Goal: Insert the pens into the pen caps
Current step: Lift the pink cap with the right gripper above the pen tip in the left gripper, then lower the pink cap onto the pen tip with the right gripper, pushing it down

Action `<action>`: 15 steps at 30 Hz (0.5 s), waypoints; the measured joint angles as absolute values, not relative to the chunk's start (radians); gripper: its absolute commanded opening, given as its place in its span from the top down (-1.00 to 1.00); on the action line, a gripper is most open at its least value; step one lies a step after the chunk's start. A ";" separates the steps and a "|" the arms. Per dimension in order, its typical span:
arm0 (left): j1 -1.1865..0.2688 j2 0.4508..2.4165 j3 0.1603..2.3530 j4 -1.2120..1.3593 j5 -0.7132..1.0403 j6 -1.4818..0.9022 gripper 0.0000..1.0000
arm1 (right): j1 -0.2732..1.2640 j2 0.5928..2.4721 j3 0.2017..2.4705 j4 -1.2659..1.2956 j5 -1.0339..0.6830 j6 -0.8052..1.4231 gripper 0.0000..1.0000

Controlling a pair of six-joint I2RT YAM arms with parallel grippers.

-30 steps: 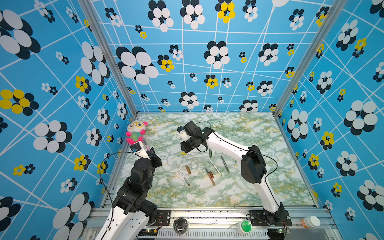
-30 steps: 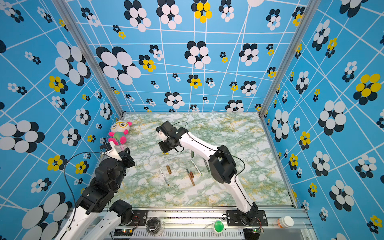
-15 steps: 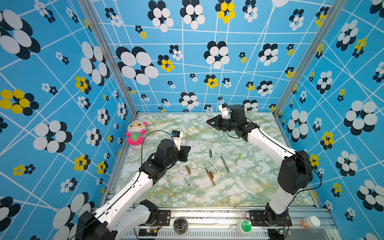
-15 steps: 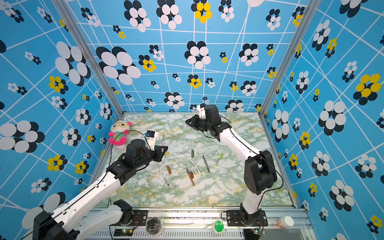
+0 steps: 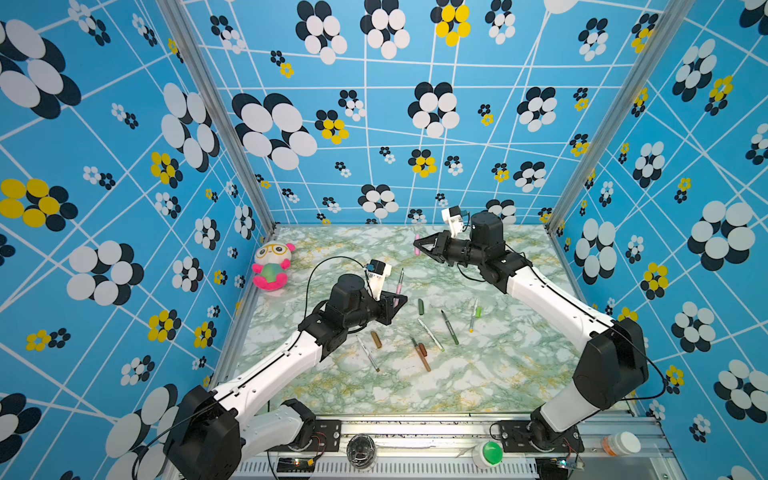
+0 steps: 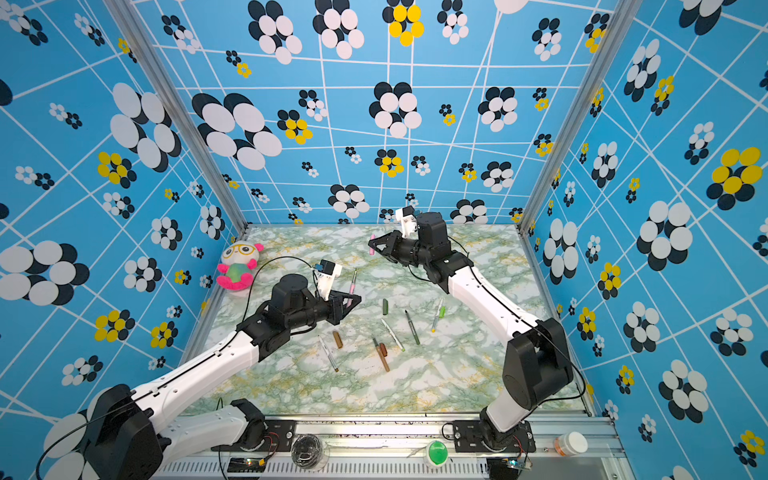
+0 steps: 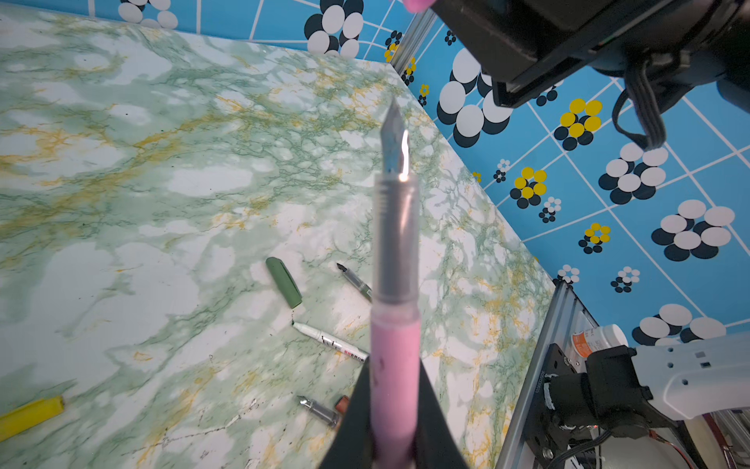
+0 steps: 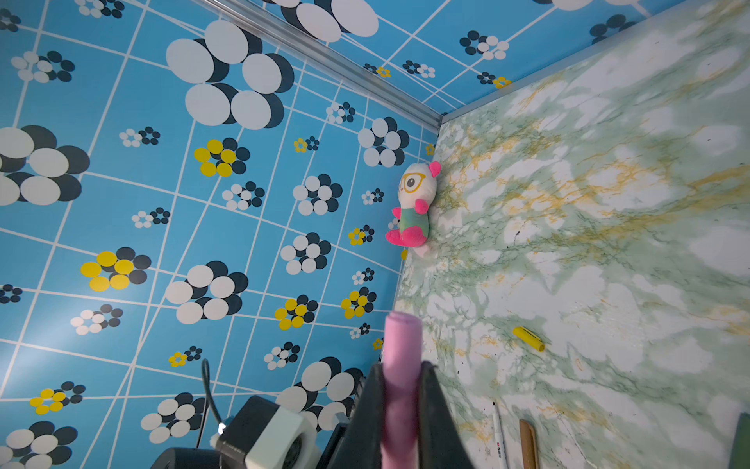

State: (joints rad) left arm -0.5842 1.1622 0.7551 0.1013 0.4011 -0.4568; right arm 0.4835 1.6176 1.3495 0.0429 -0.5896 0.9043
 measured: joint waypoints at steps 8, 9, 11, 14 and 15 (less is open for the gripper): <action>-0.585 1.173 0.755 0.110 0.405 -0.476 1.00 | 0.519 1.618 1.346 0.065 -0.609 0.915 0.87; -0.585 1.173 0.755 0.110 0.405 -0.479 1.00 | 0.523 1.618 1.346 0.065 -0.609 0.915 0.87; -0.585 1.173 0.755 0.110 0.405 -0.479 1.00 | 0.530 1.618 1.346 0.065 -0.609 0.915 0.88; -0.585 1.173 0.755 0.110 0.405 -0.479 1.00 | 0.541 1.619 1.346 0.065 -0.609 0.914 0.88; -0.585 1.173 0.755 0.110 0.405 -0.479 1.00 | 0.544 1.621 1.346 0.065 -0.609 0.914 0.88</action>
